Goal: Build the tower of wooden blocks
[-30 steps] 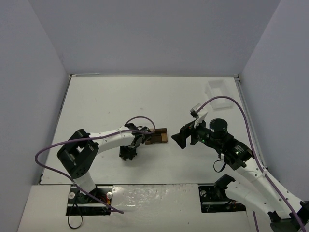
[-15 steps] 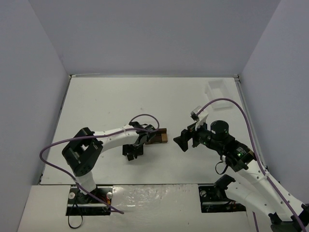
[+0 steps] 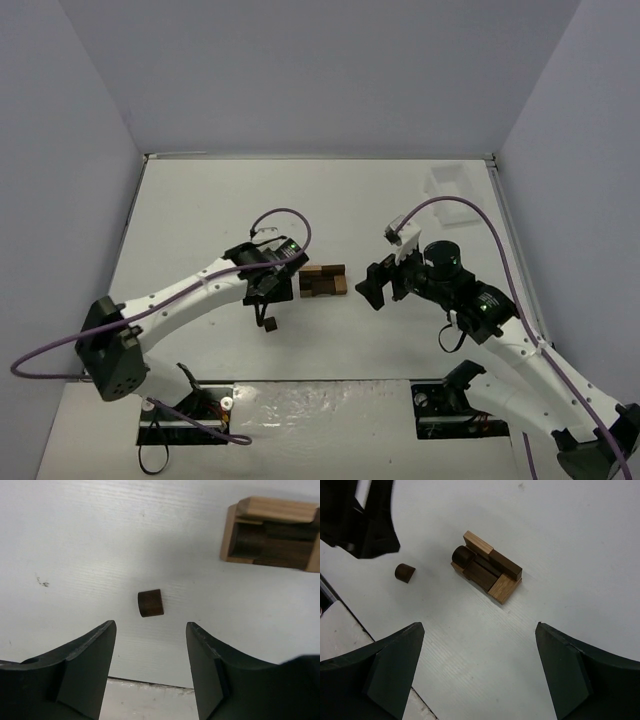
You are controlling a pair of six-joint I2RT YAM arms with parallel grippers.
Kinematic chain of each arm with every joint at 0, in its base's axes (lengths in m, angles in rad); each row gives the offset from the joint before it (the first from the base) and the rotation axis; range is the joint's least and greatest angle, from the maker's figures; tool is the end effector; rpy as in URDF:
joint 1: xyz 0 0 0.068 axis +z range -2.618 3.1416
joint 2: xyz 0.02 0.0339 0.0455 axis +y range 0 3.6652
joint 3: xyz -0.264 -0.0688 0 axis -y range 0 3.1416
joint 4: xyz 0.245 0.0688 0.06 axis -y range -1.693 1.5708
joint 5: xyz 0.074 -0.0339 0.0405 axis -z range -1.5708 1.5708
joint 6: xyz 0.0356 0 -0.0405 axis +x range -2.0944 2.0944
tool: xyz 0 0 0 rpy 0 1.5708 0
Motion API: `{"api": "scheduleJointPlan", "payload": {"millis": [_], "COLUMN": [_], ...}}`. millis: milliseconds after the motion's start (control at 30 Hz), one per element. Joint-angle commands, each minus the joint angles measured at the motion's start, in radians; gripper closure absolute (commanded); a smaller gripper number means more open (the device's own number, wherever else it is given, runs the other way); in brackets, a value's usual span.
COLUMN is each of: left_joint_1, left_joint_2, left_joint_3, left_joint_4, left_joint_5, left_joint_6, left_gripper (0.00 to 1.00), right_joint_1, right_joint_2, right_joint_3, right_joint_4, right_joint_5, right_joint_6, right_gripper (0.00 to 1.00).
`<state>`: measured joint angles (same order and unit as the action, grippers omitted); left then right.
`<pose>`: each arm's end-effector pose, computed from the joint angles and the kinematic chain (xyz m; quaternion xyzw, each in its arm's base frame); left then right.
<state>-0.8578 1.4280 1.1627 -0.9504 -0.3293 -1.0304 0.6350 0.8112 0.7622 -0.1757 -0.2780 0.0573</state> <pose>0.1866 -0.1982 0.2675 -0.1125 0.9649 -0.0465 0.2329 0.1483 0.1214 0.3287 -0.3034 0.7177 0.3114 0.5440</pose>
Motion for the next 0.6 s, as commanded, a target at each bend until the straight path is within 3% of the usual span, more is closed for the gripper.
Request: {"api": "scheduleJointPlan", "payload": {"millis": [0, 200, 333, 567], "left_joint_1": [0.071, 0.29, 0.458, 0.561], "left_joint_2": [-0.206, -0.405, -0.448, -0.564], "left_joint_3": [0.046, 0.048, 0.056, -0.025], "left_joint_4": [-0.05, -0.051, -0.049, -0.038], "left_joint_5": [-0.071, -0.043, 0.085, 0.067], "left_joint_6": [0.042, 0.24, 0.41, 0.566], "left_gripper": [0.43, 0.28, 0.22, 0.06], "right_joint_1": [0.047, 0.261, 0.412, 0.581], "right_joint_2": [0.113, 0.347, 0.542, 0.859], "right_joint_3": [0.082, 0.19, 0.284, 0.452], "right_joint_4": [0.042, 0.03, 0.031, 0.038], "right_joint_5": [0.067, 0.28, 0.423, 0.554], "right_joint_6": [0.066, 0.177, 0.293, 0.451], "right_gripper": [0.09, 0.09, 0.1, 0.13]}}
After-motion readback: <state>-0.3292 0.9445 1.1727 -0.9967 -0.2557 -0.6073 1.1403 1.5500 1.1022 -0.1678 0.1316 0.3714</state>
